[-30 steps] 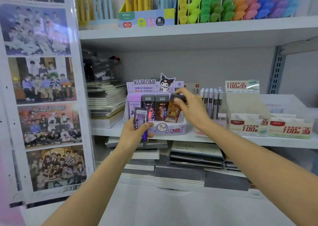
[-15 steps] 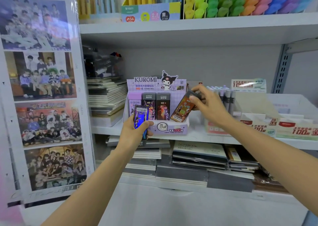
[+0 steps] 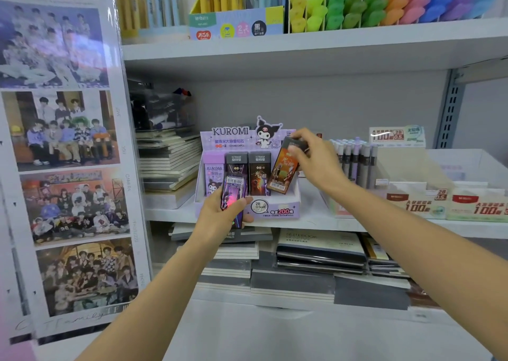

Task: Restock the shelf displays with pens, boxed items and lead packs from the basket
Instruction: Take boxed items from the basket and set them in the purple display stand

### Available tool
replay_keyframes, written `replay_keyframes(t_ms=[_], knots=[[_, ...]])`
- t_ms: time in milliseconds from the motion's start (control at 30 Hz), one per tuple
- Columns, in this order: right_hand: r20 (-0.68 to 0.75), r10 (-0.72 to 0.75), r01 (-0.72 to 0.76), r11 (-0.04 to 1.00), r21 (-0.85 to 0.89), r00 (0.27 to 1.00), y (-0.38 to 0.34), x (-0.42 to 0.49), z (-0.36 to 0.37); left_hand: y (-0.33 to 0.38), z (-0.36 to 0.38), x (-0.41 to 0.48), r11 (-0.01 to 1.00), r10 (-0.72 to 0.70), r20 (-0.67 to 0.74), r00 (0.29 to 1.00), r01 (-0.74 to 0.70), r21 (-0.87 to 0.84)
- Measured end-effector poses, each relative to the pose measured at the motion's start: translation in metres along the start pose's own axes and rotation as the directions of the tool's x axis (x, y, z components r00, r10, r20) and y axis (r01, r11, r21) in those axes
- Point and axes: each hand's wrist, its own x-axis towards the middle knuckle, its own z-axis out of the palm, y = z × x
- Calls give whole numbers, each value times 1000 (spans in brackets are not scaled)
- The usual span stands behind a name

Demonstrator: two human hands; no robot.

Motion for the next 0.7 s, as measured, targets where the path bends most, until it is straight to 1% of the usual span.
replay_keyframes(t_ms=[67, 167, 300, 467, 600, 700], knots=[[-49, -2, 3, 1000, 27, 999, 1, 1, -7, -3, -2, 0, 1000, 7, 15, 1000, -8, 5], [-86, -17, 17, 1000, -7, 996, 1, 5, -15, -5, -2, 1, 1000, 10, 15, 1000, -10, 13], [-3, -44, 44, 997, -60, 999, -2, 3, 0, -5, -3, 0, 1000, 2, 2, 1000, -2, 4], [81, -51, 59, 992, -109, 995, -1, 5, 10, -3, -4, 0, 999, -30, 32, 999, 32, -39], [223, -59, 93, 985, -147, 973, 6, 6, 6, -4, -3, 2, 999, -23, 27, 999, 24, -22], [235, -54, 97, 980, -175, 970, 6, 12, 10, -4, -3, 2, 1000, -23, 23, 999, 24, -17]])
